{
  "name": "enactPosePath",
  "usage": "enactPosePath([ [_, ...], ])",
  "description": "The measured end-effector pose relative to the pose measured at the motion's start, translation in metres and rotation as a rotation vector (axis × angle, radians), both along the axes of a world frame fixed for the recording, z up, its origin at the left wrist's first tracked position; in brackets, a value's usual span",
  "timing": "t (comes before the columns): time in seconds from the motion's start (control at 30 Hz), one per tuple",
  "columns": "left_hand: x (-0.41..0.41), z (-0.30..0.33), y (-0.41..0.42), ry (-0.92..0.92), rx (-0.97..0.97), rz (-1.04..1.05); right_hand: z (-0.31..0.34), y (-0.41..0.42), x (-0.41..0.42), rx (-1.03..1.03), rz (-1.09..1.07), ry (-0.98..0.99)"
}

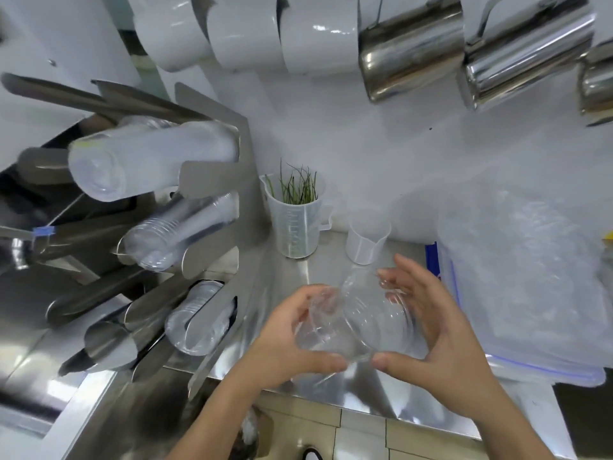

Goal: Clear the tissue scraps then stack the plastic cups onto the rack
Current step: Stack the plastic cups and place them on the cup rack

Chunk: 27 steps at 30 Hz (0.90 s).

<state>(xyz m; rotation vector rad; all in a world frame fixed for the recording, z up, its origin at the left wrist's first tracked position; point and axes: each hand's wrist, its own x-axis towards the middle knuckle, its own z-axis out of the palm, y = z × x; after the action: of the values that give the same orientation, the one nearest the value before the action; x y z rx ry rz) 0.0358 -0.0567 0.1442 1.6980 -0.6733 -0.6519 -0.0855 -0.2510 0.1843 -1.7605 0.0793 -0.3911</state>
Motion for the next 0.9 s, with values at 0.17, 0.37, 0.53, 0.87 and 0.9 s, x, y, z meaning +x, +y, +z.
enactPosePath([
  [0.17, -0.003, 0.012, 0.003, 0.306, -0.201, -0.076, 0.002, 0.012, 0.016, 0.272, 0.124, 0.040],
  [0.37, -0.016, 0.020, 0.022, 0.679, -0.341, -0.163, 0.011, 0.048, 0.037, 0.565, 0.368, 0.170],
  [0.53, -0.009, 0.036, 0.056, 0.514, -0.188, 0.094, 0.017, 0.082, 0.048, 0.579, 0.351, 0.175],
  [0.87, 0.016, 0.060, 0.148, 0.029, -0.218, 0.190, 0.034, 0.177, 0.069, 0.447, 0.166, 0.154],
  [0.9, 0.019, 0.063, 0.159, -0.010, -0.197, 0.202, 0.036, 0.189, 0.072, 0.445, 0.158, 0.152],
])
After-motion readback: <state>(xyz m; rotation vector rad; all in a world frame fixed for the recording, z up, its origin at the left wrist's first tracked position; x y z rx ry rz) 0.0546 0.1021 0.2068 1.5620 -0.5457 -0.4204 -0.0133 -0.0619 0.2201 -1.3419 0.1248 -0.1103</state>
